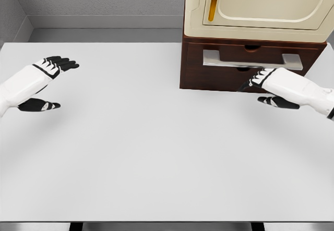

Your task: Put the switch into the drawer with left arm, and close the drawer with right arm

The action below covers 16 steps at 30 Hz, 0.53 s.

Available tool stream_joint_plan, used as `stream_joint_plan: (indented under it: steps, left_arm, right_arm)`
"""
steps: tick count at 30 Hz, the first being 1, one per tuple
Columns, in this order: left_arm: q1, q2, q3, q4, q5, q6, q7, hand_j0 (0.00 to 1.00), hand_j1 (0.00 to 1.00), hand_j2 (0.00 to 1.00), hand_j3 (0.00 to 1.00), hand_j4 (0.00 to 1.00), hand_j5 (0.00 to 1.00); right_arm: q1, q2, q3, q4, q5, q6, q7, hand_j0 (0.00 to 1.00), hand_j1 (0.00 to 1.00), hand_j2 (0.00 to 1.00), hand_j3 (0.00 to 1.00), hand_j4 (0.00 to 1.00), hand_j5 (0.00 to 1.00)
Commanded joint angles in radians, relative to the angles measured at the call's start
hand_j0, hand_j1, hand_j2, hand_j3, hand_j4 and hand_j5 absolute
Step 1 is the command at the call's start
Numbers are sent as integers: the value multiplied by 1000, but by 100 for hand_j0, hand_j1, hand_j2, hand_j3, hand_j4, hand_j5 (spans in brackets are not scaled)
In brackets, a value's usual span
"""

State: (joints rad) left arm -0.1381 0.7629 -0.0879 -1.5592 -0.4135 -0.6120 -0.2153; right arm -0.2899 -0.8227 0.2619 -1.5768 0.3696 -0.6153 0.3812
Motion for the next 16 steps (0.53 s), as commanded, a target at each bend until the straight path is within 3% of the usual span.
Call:
stream_joint_plan:
  steps: [1, 6, 9, 16]
  left_arm:
    - [2, 1, 2, 1, 9, 1, 1, 100, 100, 100, 100, 100, 100]
    - [3, 1, 4, 4, 9, 1, 1, 100, 100, 100, 100, 100, 100]
    - [3, 1, 4, 4, 9, 1, 1, 100, 100, 100, 100, 100, 100]
    - [3, 1, 4, 2, 9, 1, 1, 100, 100, 100, 100, 100, 100]
  right_arm:
    - [-2, -1, -1, 15, -14, 4, -4, 68, 68, 68, 68, 68, 68]
    - [-11, -3, -1, 24, -14, 4, -5, 68, 68, 68, 68, 68, 68]
    - [32, -24, -4, -52, -17, 4, -8, 69, 69, 69, 69, 69, 69]
    - [106, -145, -15, -88, -27, 4, -16, 69, 69, 69, 69, 69, 69]
